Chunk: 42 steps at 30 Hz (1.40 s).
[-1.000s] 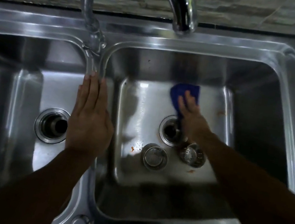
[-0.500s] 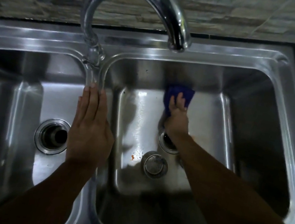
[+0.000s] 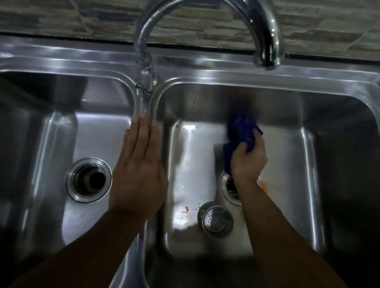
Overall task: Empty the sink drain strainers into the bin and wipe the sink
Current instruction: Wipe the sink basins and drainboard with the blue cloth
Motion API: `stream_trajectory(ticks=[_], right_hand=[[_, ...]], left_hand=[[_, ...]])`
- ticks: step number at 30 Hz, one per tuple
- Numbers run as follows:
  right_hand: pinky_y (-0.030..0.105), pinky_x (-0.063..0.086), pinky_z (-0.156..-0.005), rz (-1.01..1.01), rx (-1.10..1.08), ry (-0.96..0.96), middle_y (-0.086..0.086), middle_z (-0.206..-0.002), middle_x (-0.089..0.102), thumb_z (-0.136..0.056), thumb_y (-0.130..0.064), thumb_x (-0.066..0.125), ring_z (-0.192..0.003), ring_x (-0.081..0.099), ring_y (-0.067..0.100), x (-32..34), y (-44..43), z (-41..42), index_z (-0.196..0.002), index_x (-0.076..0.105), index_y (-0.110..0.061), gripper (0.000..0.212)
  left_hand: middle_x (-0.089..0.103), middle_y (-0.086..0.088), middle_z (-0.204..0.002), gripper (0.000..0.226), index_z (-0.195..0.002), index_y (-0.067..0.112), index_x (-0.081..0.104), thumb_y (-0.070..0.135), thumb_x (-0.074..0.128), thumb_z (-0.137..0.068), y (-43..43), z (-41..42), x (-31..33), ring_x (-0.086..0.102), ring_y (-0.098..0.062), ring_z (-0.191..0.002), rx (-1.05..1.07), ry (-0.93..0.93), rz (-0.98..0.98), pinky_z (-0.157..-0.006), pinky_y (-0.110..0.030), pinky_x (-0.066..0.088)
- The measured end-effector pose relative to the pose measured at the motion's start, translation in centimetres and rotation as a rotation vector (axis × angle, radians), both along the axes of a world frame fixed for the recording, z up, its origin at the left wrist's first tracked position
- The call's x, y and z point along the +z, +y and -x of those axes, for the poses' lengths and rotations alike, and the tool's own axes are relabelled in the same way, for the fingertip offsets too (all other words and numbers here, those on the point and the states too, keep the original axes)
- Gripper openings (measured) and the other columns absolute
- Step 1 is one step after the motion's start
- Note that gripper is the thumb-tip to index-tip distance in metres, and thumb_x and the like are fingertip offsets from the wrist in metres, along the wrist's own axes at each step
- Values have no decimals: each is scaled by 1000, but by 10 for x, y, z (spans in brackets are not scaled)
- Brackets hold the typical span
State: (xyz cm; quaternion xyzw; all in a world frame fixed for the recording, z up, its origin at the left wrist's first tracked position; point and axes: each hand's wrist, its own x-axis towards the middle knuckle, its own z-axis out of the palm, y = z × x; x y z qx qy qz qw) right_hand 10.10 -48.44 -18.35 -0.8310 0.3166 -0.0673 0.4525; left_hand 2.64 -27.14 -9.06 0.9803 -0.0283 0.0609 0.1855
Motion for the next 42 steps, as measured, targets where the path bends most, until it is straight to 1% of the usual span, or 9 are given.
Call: stream_trajectory(ticks=[3, 6, 9, 16, 20, 23, 29, 32, 42], right_hand=[[33, 46, -107, -345, -289, -178, 8, -138, 59, -94, -3, 45, -123, 59, 26, 23, 33, -9, -147, 47, -20, 57], [27, 40, -111, -380, -81, -303, 12, -150, 47, -90, -6, 43, -131, 52, 24, 37, 81, -16, -156, 30, -16, 68], [10, 27, -114, -140, 303, -383, 12, -166, 12, -87, 2, 47, -150, 25, 21, 28, 117, -8, -157, 23, -7, 74], [48, 24, -122, 659, 1180, -414, 11, -164, 23, -91, -1, 63, -152, 19, 33, -19, 66, -18, -153, 34, -6, 69], [56, 30, -118, 962, 1089, -507, 11, -151, 49, -109, -13, 25, -140, 44, 36, -11, -10, -35, -142, 52, -3, 44], [57, 25, -119, 976, 983, -354, 15, -155, 41, -91, 9, 54, -144, 34, 42, -9, -66, -22, -145, 47, 1, 55], [20, 18, -122, 56, -79, -168, 15, -163, 22, -89, 16, 43, -150, 27, 27, 4, -36, -31, -153, 28, 4, 67], [3, 11, -108, -101, -136, -105, 18, -161, 26, -89, 11, 48, -148, 32, 26, 7, 23, -49, -152, 25, 7, 67], [36, 38, -116, 272, 1086, -120, 0, -162, 31, -80, 3, 71, -152, 24, 25, -37, 51, 12, -151, 42, -13, 77]], left_hand=[[22, -29, -163, 57, -154, -8, 27, 4, 40, -100, 1, 0, 1, 17, -40, -155, 2, 9, 20, -126, -54, 21], [23, -31, -162, 57, -153, -9, 28, 1, 43, -98, 1, 1, 2, 18, -42, -154, -1, 5, 33, -126, -54, 22], [26, -32, -160, 57, -152, -10, 31, -2, 47, -97, 0, 0, 2, 21, -43, -153, -3, -6, 27, -125, -55, 24], [30, -32, -158, 51, -149, -11, 34, 12, 33, -103, 0, 0, 1, 26, -45, -151, 13, -17, 41, -125, -55, 25], [30, -32, -158, 55, -149, -11, 35, -2, 46, -96, 0, 0, 0, 25, -45, -151, 6, -34, 39, -124, -55, 26], [30, -33, -158, 60, -150, -11, 35, -8, 52, -92, 1, 0, -1, 25, -45, -151, 6, -51, 42, -124, -56, 27], [29, -32, -159, 58, -151, -10, 33, -6, 48, -95, 0, 0, 0, 24, -44, -152, 8, -41, 41, -125, -56, 25], [26, -30, -161, 54, -152, -8, 31, 3, 38, -100, -1, 0, 1, 21, -43, -153, 15, -27, 53, -125, -54, 24], [26, -27, -162, 55, -153, -7, 30, 10, 29, -101, 1, -1, -5, 21, -39, -154, 27, -26, 47, -126, -54, 24]])
